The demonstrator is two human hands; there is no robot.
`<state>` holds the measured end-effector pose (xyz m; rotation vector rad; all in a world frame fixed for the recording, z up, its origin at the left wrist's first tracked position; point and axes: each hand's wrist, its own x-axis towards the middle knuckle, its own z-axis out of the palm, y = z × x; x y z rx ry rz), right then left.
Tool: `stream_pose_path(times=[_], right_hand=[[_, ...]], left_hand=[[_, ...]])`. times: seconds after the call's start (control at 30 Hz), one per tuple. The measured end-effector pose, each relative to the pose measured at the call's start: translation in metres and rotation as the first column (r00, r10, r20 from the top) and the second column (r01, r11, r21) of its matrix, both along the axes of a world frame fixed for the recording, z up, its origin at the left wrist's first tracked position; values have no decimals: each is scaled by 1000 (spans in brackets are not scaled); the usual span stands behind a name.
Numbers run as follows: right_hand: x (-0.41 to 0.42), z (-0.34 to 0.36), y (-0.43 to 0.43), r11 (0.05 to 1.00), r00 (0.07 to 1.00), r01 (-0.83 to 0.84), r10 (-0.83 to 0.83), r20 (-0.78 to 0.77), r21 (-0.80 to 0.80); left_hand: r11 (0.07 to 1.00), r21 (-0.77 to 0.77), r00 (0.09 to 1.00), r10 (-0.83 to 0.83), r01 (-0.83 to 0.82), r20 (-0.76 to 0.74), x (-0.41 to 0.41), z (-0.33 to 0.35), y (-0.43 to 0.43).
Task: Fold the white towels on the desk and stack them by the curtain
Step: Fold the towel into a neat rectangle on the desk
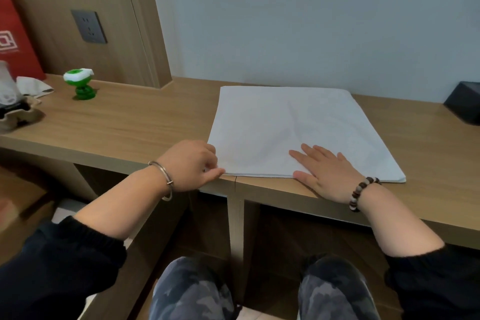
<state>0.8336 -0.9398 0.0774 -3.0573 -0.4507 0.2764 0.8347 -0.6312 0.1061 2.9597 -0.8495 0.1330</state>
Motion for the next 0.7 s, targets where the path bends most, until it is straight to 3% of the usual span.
stream_pose_path(times=[0.07, 0.17, 0.23, 0.3, 0.4, 0.53, 0.6, 0.7], right_hand=[[7, 12, -1, 990, 999, -6, 1, 38, 142], [32, 27, 8, 942, 969, 32, -110, 220, 334], [46, 21, 17, 968, 966, 46, -106, 237, 247], [51, 5, 21, 995, 992, 70, -78, 102, 76], [49, -10, 6, 995, 995, 98, -99, 26, 20], [54, 6, -17, 977, 975, 212, -212, -61, -8], [72, 23, -14, 964, 963, 266, -265, -47, 13], [108, 27, 9, 951, 978, 184, -202, 51, 248]], left_hand=[[997, 50, 997, 65, -63, -38, 13, 10, -17], [991, -54, 993, 121, -121, 8, 46, 15, -58], [988, -72, 990, 138, -140, -32, 70, 8, -88], [982, -18, 975, 183, -187, -126, 86, -6, -112], [963, 106, 937, 265, -246, -226, 98, -32, -118], [970, 53, 962, 243, -238, -124, 98, -50, -112], [972, 33, 967, 236, -234, -97, 97, -51, -113], [970, 33, 966, 244, -242, -92, 96, -52, -114]])
